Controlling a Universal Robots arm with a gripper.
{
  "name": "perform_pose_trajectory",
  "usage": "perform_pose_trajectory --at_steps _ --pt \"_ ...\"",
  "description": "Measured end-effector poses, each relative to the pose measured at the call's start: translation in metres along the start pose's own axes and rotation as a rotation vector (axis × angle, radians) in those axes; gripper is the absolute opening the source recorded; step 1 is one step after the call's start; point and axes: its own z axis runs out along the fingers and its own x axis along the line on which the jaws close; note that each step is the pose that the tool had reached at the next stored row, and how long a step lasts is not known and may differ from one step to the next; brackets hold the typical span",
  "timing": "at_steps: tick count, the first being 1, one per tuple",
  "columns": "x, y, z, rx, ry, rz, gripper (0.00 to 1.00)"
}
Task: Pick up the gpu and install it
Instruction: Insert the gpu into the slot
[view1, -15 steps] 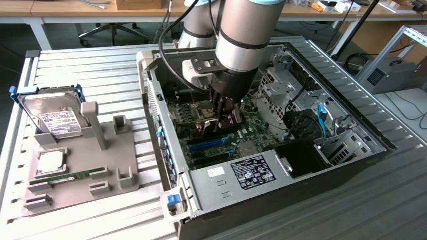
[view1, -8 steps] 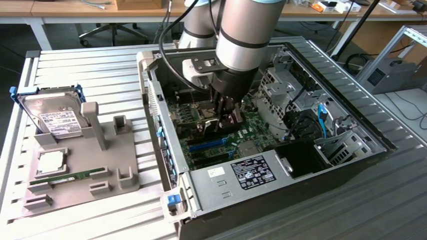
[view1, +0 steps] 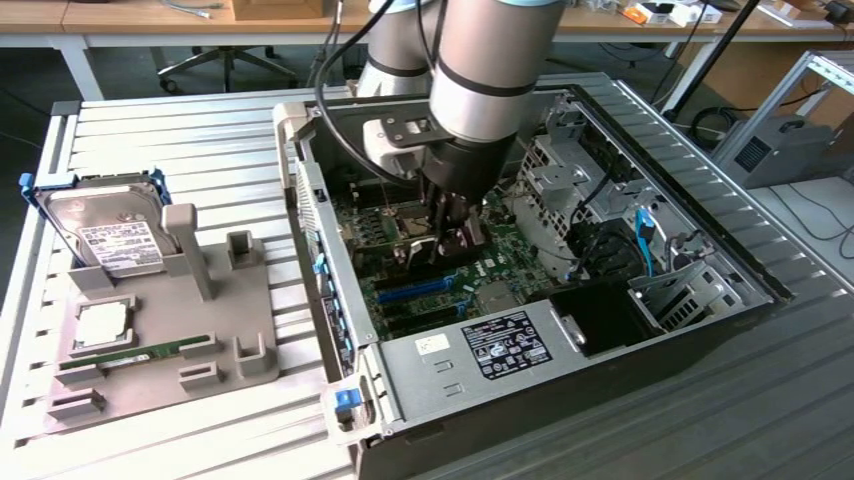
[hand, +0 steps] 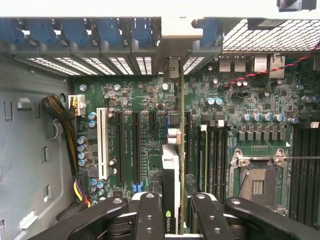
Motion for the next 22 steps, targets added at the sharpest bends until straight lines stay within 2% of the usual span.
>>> perform_pose_trajectory --at_steps 1,2,5,7,15,16,18,21,22 --pt "0.0 0.0005 0.0001 0.0047 -0.0001 0.0 0.27" --pt "0.0 0.0012 0.0001 0.012 -0.0002 -0.001 0.27" --pt "0.0 0.0017 0.0002 0.02 -0.0002 -0.001 0.27" --pt "0.0 0.0017 0.0002 0.029 0.0 -0.002 0.27" --pt "0.0 0.0001 -0.0014 0.0317 0.0 -0.002 0.27" --pt "0.0 0.0002 -0.0006 0.0426 0.0007 -0.003 0.27" --pt "0.0 0.0017 0.0034 0.0479 0.0008 -0.003 0.27" --pt "0.0 0.0064 0.0044 0.0482 0.0005 -0.003 0.27" --pt "0.0 0.007 0.0091 0.0481 0.0006 -0.003 0.27"
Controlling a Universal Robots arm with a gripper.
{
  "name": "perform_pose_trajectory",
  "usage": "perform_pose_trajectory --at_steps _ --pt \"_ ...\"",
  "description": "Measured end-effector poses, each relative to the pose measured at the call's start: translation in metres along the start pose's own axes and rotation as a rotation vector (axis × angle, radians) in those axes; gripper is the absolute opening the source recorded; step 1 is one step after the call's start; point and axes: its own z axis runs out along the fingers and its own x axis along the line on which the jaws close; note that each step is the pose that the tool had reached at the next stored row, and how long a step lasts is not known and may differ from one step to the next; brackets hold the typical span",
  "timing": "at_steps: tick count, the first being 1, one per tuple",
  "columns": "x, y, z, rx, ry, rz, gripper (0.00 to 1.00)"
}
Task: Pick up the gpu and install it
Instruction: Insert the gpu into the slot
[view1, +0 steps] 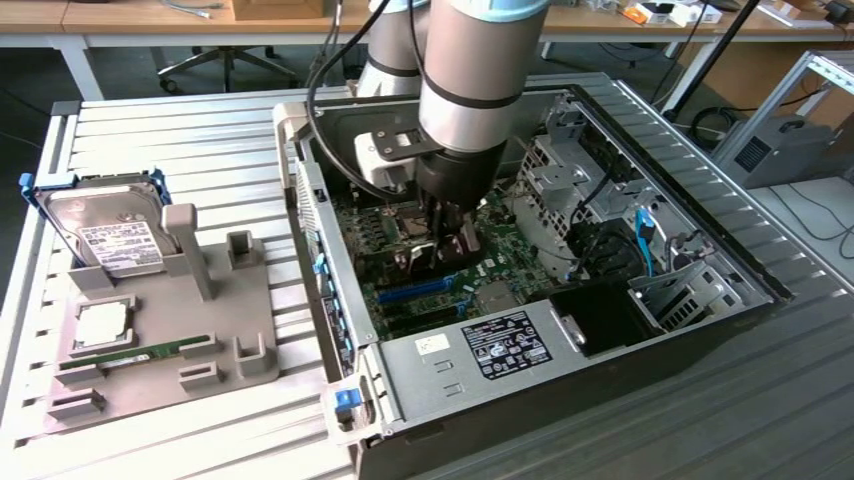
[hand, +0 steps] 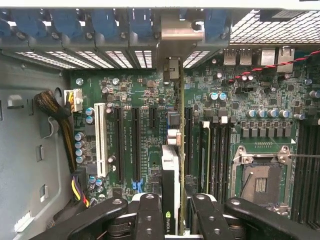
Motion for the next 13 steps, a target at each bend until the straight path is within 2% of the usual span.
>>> perform_pose_trajectory --at_steps 13 --pt "0.0001 0.0024 0.0039 0.0 0.0001 0.0 0.27"
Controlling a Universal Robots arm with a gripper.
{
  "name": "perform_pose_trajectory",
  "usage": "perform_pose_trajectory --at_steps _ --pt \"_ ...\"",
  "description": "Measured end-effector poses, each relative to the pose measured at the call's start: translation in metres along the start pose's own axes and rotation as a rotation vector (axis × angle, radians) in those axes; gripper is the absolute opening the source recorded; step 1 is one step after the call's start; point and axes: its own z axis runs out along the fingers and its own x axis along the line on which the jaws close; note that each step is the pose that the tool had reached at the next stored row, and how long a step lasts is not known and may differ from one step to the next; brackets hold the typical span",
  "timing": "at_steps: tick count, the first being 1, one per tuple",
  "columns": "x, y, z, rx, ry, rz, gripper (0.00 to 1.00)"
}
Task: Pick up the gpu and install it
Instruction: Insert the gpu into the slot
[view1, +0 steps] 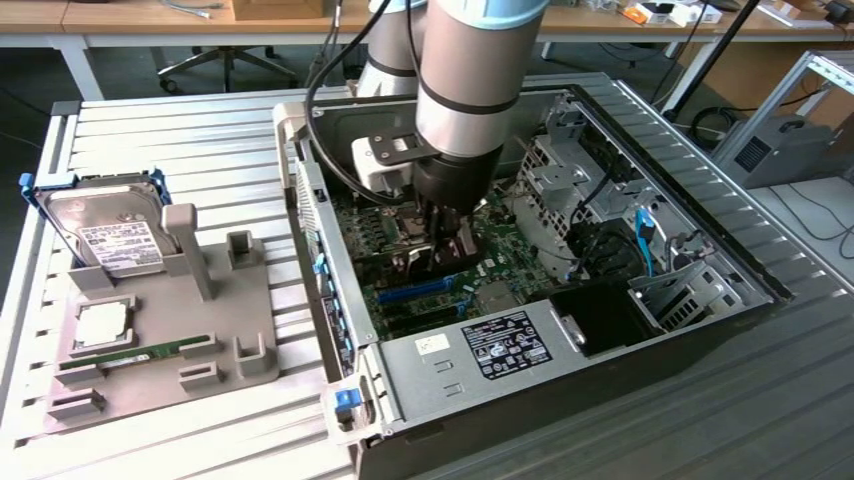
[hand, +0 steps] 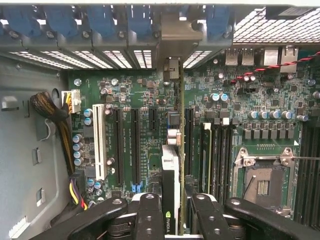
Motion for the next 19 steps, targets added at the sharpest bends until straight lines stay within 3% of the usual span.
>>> perform_pose_trajectory --at_steps 7,11,19 --pt "0.0 0.001 -0.0001 -0.0001 0.0001 0.0 0.27" --pt "0.0001 -0.0003 -0.0001 -0.0063 0.0002 0.0 0.27" --pt "0.0 -0.0002 0.0 -0.0063 0.0 0.0 0.27"
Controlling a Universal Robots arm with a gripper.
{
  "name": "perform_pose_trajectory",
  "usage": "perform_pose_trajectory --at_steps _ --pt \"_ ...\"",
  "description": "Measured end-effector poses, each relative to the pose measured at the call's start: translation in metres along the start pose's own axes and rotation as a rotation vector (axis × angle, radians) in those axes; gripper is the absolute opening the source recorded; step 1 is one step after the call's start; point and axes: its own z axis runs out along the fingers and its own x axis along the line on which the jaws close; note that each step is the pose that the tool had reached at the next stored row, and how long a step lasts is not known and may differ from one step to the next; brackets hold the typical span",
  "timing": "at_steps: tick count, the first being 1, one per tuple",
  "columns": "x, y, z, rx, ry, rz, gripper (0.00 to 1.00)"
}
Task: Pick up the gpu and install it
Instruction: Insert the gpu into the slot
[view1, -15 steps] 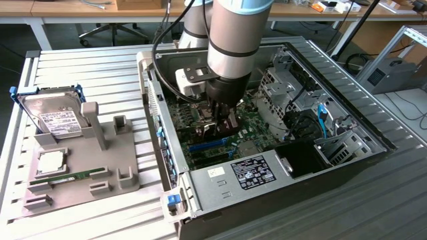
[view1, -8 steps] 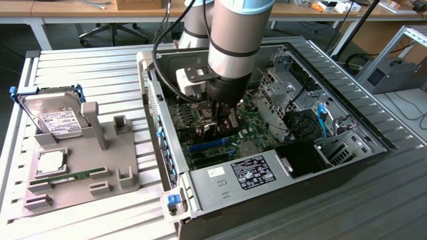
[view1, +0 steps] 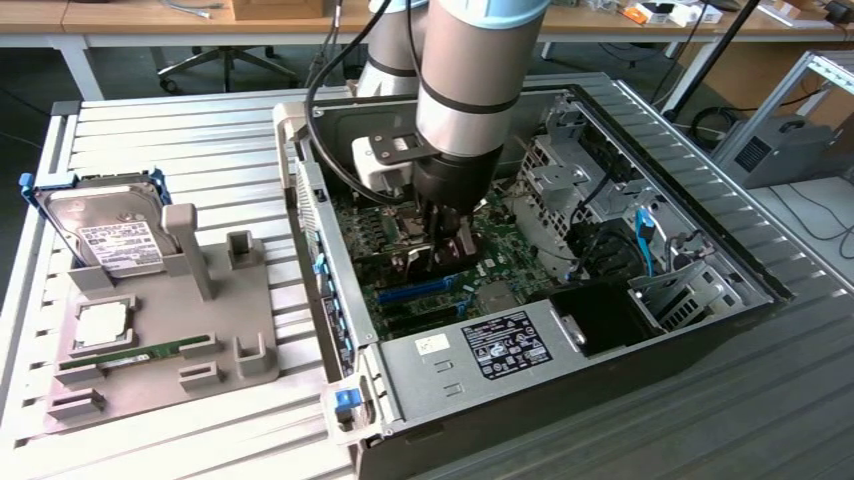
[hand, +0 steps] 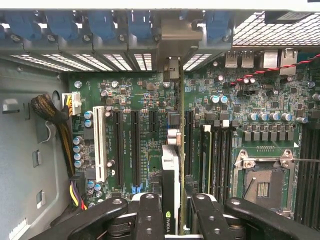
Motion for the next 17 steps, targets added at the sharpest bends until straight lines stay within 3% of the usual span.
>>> perform_pose_trajectory --at_steps 11,17 --pt "0.0 0.0008 0.0125 -0.0001 0.0001 0.0 0.27" --pt "0.0 0.0009 0.0132 0.0 0.0 0.0 0.27"
